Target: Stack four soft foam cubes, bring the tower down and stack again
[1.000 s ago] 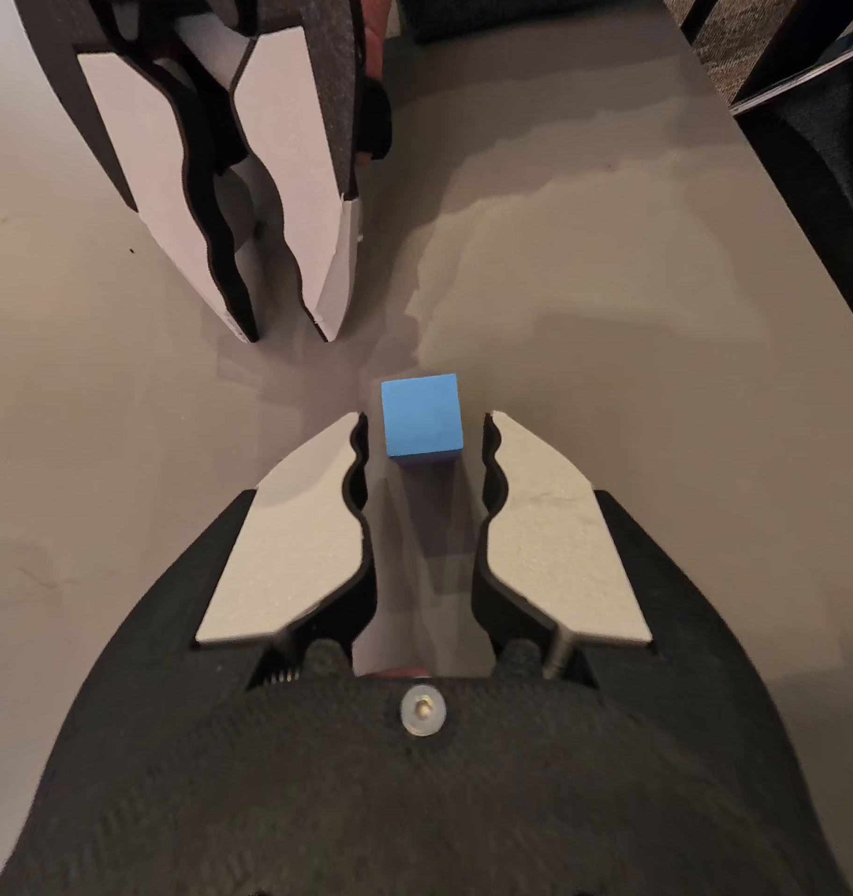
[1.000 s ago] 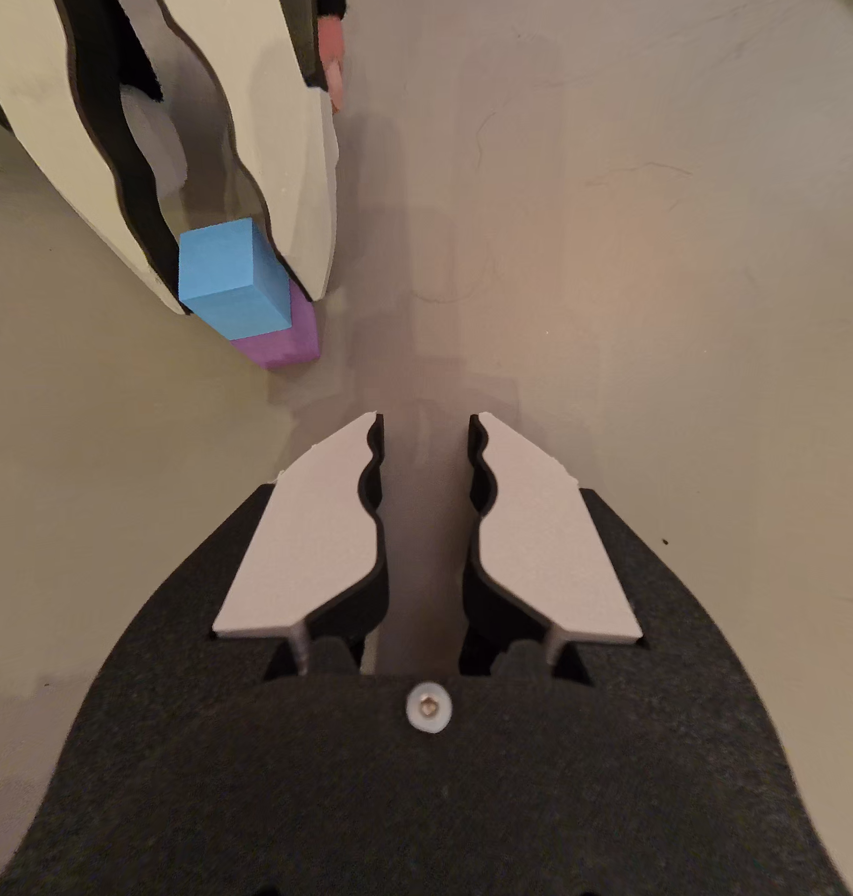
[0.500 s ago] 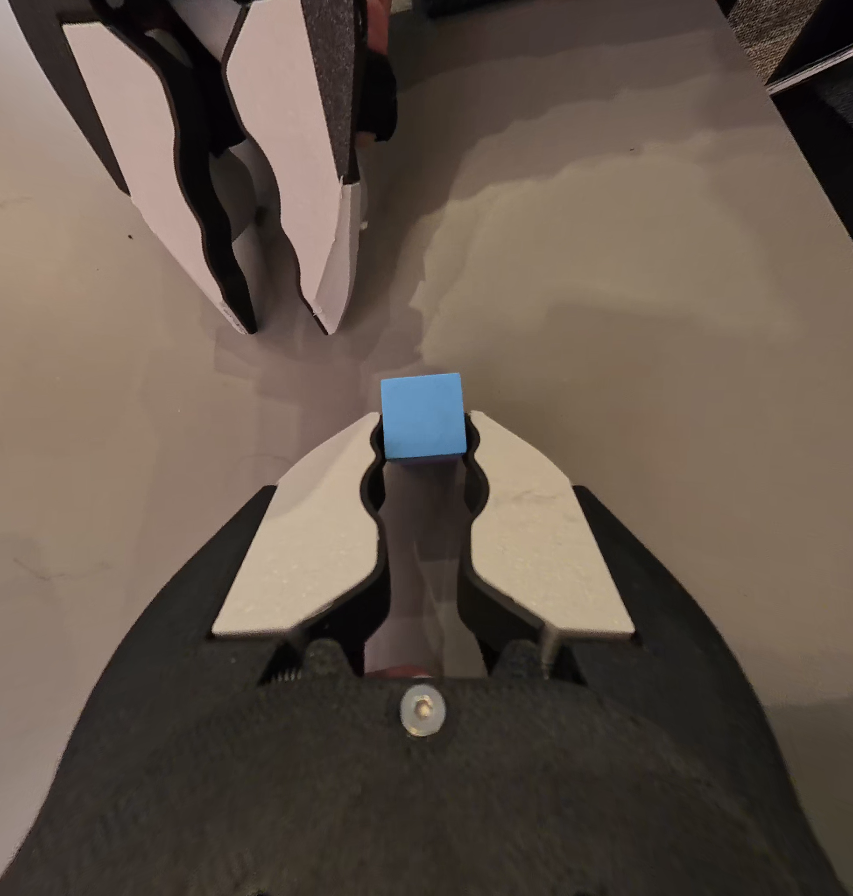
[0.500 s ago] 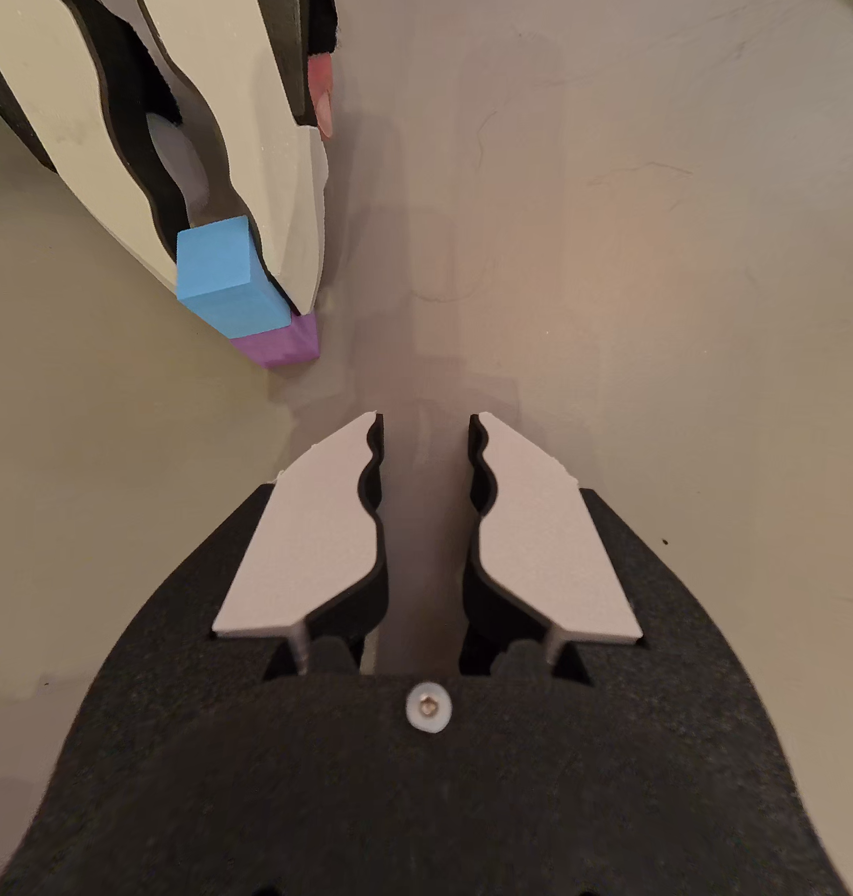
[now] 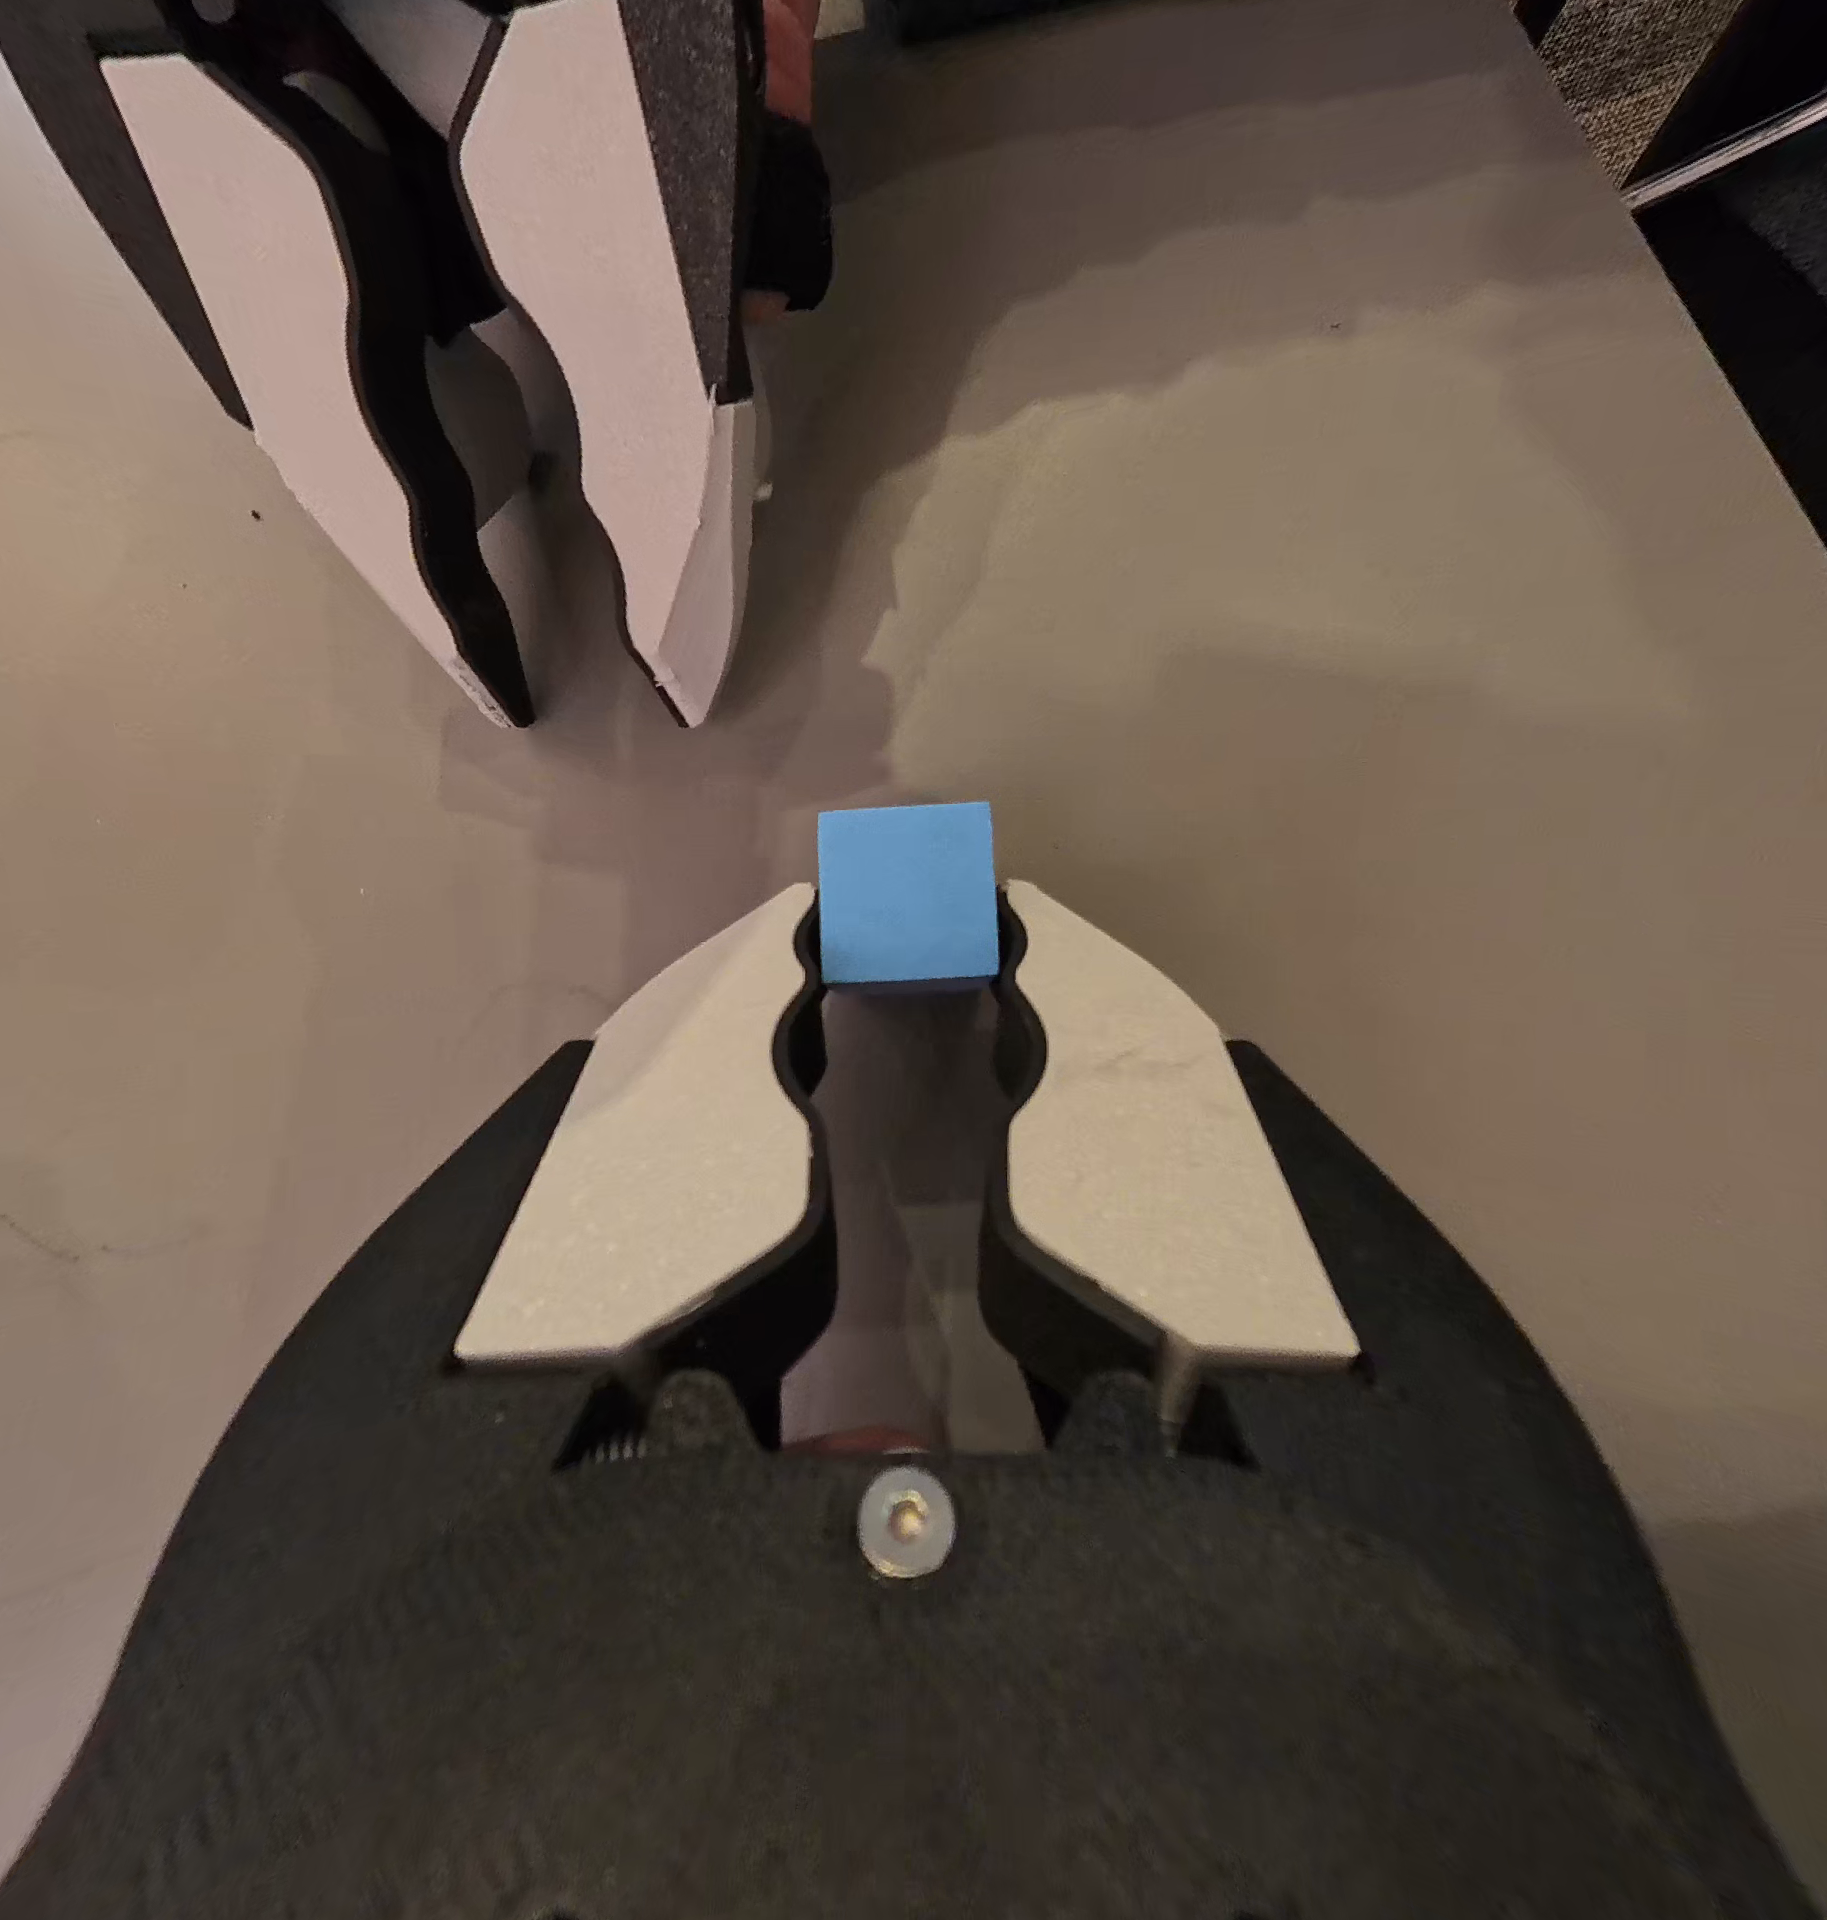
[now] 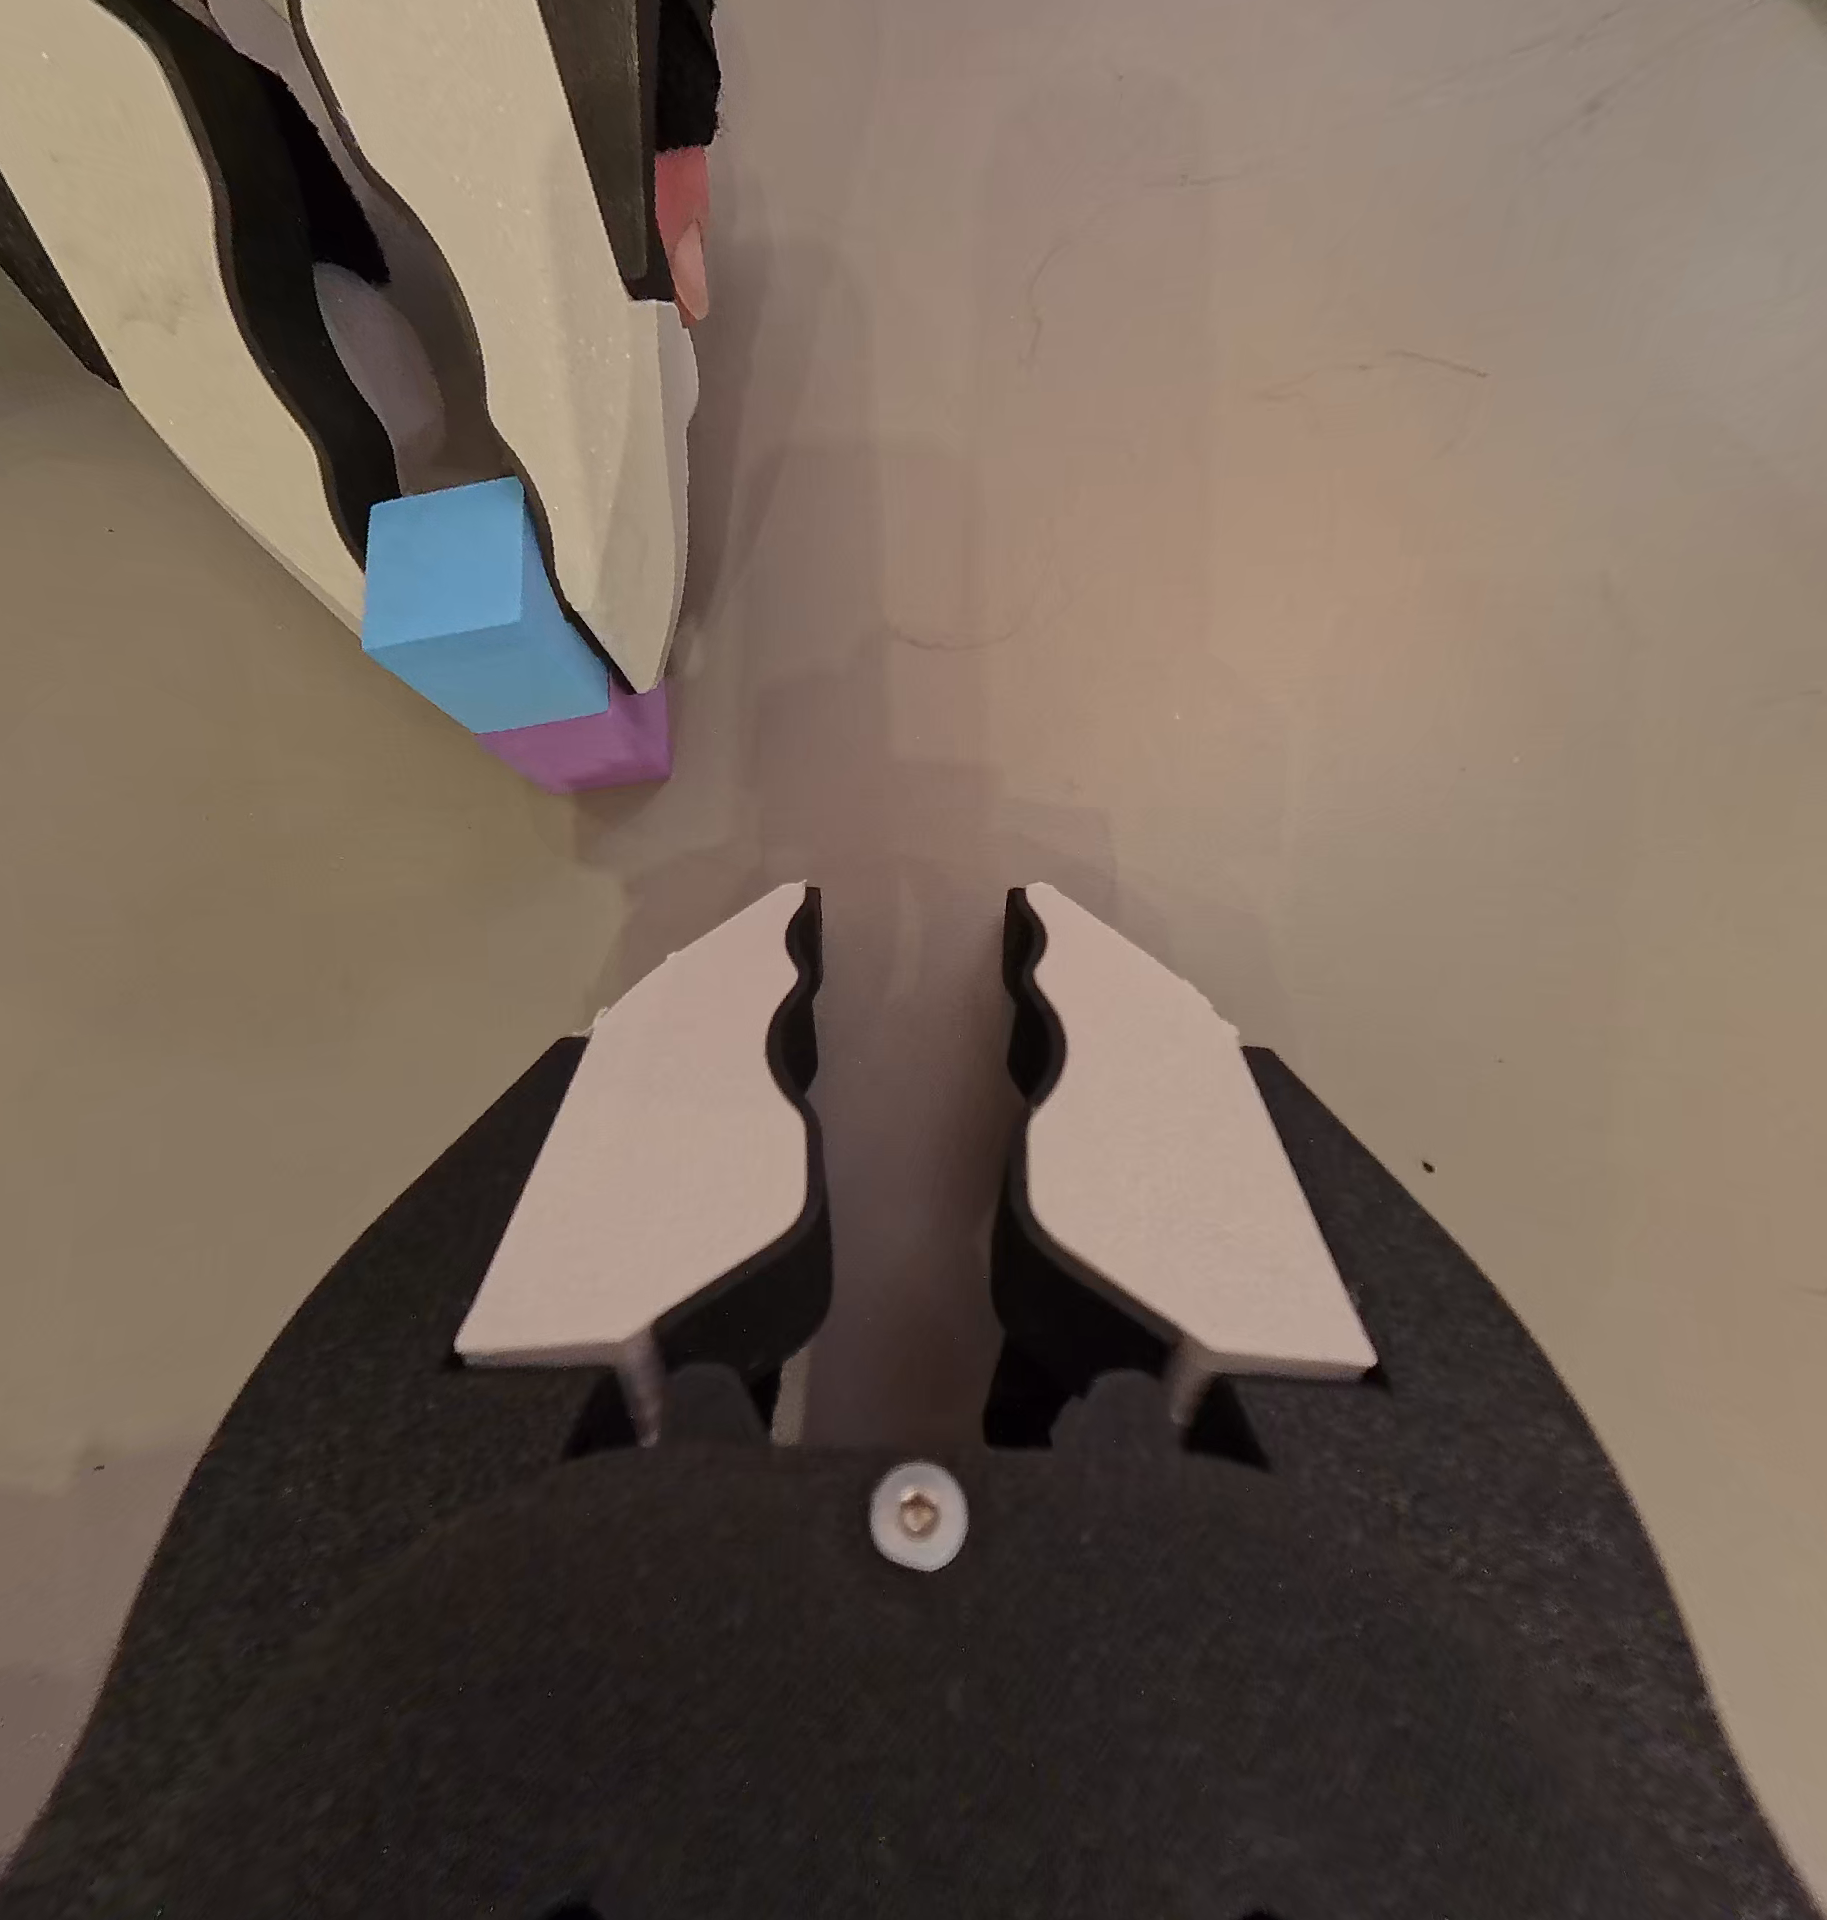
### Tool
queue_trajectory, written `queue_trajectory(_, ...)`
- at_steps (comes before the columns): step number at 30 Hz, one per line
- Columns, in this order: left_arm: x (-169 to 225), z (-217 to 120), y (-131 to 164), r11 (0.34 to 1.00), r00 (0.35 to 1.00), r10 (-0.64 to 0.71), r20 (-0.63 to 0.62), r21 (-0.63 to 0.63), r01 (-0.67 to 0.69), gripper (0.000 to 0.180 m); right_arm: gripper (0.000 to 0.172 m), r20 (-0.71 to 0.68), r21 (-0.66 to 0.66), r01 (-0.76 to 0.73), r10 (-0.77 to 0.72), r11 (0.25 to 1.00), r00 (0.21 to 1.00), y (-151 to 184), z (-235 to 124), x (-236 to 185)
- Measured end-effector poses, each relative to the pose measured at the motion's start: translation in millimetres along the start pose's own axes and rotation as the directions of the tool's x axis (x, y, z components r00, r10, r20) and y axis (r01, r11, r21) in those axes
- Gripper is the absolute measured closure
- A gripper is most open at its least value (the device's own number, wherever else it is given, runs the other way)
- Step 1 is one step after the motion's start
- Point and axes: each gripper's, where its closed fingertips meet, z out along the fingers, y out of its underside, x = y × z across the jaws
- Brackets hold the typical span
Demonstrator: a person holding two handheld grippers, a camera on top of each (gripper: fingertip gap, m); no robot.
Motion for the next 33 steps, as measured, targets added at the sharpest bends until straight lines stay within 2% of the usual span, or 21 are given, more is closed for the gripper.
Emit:
queue_trajectory(23,0.5,0.6,-0.2,1.0,1.0,0.003,-0.01,0.008,-0.003,0.152,0.139,0.002,0.001,-0.002,0.002,1.0,1.0,-0.5,0.5,-0.1)
queue_trajectory(29,0.9,1.6,1.2,1.0,1.0,-0.002,-0.013,0.0,0.002,0.142,0.139,0.002,0.001,-0.001,0.001,1.0,1.0,-0.5,0.6,-0.1)
queue_trajectory(33,-0.1,-10.3,2.9,1.0,0.999,-0.026,0.023,-0.002,0.026,0.131,0.138,0.003,0.002,0.0,0.0,1.0,1.0,-0.6,0.6,-0.2)
